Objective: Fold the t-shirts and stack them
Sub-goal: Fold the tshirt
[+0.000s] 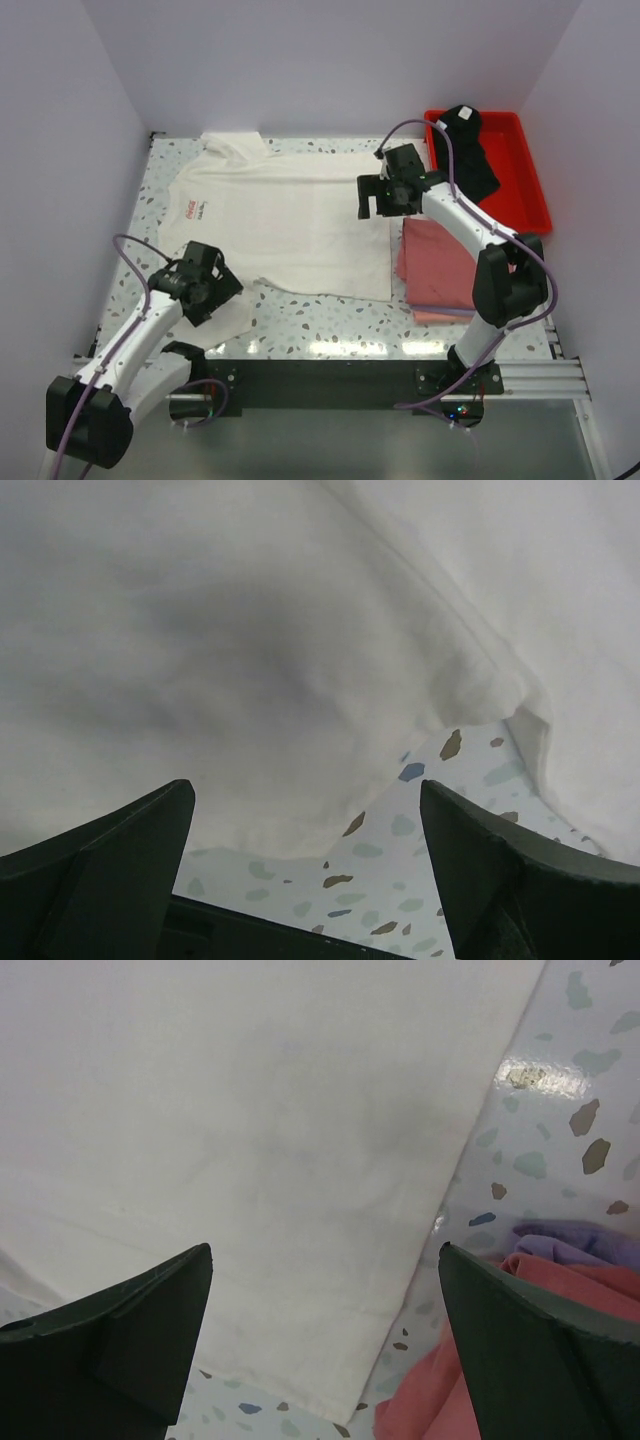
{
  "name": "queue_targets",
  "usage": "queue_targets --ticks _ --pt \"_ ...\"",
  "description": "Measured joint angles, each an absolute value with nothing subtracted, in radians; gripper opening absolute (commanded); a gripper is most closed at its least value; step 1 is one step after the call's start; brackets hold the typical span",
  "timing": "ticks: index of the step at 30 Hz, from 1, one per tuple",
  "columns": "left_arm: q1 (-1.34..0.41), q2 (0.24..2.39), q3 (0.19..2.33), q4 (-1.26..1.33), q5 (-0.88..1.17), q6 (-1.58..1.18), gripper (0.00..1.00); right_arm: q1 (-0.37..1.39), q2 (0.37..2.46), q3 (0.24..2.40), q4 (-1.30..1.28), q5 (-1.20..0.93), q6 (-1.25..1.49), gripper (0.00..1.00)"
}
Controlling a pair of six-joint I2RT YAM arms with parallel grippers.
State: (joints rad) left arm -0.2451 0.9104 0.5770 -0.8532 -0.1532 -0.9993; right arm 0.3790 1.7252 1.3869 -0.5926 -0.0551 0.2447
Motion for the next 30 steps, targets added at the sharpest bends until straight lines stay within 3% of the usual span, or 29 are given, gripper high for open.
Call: queue_targets --ticks 7,15,24,30 --pt "-0.345 0.947 0.541 -0.945 -0.155 -1.198 0.91 0.379 1.713 1.385 -0.598 -0.042 0.244 0.99" --pt "-0.350 1.065 0.559 -0.988 -0.218 -1.291 0.90 0.379 1.714 1.385 -0.613 -0.035 0.242 0.99" --pt "-0.350 1.213 0.621 -1.022 -0.316 -1.354 0.70 0.379 1.715 1.385 -0.617 -0.023 0.236 0.99" --pt "-0.351 1.236 0.632 -1.034 -0.350 -1.387 0.68 0.377 1.715 1.386 -0.630 0.002 0.227 0.99"
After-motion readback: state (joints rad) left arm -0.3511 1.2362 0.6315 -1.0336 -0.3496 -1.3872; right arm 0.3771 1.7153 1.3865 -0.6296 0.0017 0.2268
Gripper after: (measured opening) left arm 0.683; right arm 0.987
